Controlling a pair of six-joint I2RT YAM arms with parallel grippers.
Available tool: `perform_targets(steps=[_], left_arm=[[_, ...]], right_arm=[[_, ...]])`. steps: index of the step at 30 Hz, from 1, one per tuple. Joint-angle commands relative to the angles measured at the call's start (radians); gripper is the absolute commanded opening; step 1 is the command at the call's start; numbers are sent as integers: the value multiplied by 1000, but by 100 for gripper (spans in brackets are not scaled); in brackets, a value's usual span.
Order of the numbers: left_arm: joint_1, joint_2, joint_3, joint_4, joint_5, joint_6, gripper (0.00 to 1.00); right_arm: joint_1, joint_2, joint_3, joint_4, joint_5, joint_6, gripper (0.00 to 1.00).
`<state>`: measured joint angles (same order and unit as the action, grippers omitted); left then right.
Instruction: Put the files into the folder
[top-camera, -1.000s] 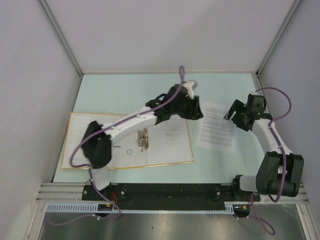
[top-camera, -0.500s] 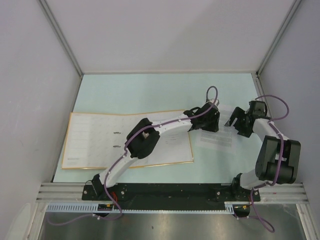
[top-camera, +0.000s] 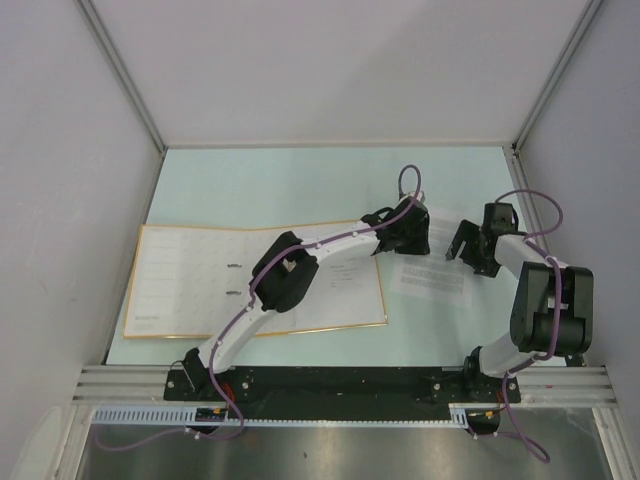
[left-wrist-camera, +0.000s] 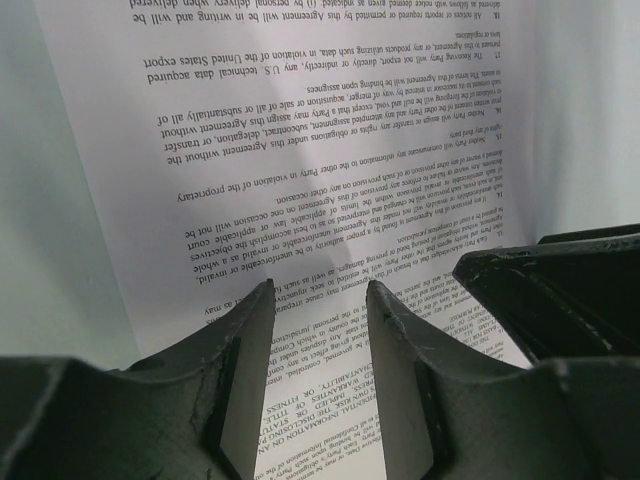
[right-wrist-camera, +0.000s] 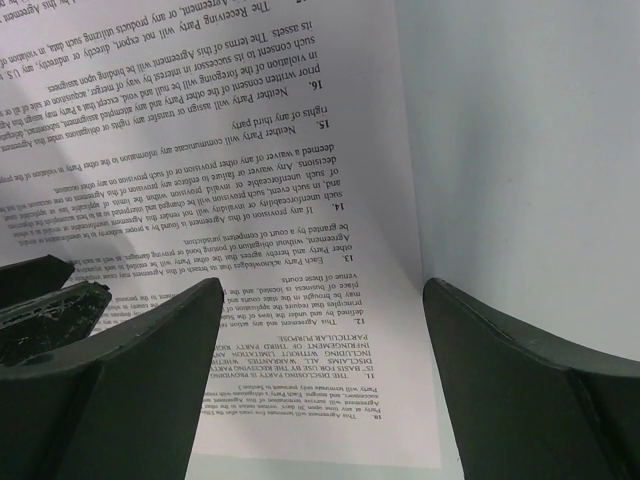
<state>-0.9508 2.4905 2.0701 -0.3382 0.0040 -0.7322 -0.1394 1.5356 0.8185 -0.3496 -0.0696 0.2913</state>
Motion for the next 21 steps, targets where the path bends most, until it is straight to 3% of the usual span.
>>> perform_targets(steps=[1, 13, 21], left_arm=[[6, 28, 19, -10, 25, -53, 47], [20, 31, -33, 4, 63, -73, 46], [24, 39, -39, 4, 88, -88, 47]], right_arm=[[32, 34, -5, 4, 69, -17, 87], [40, 26, -5, -17, 154, -18, 88], [58, 66, -25, 63, -45, -8, 87]])
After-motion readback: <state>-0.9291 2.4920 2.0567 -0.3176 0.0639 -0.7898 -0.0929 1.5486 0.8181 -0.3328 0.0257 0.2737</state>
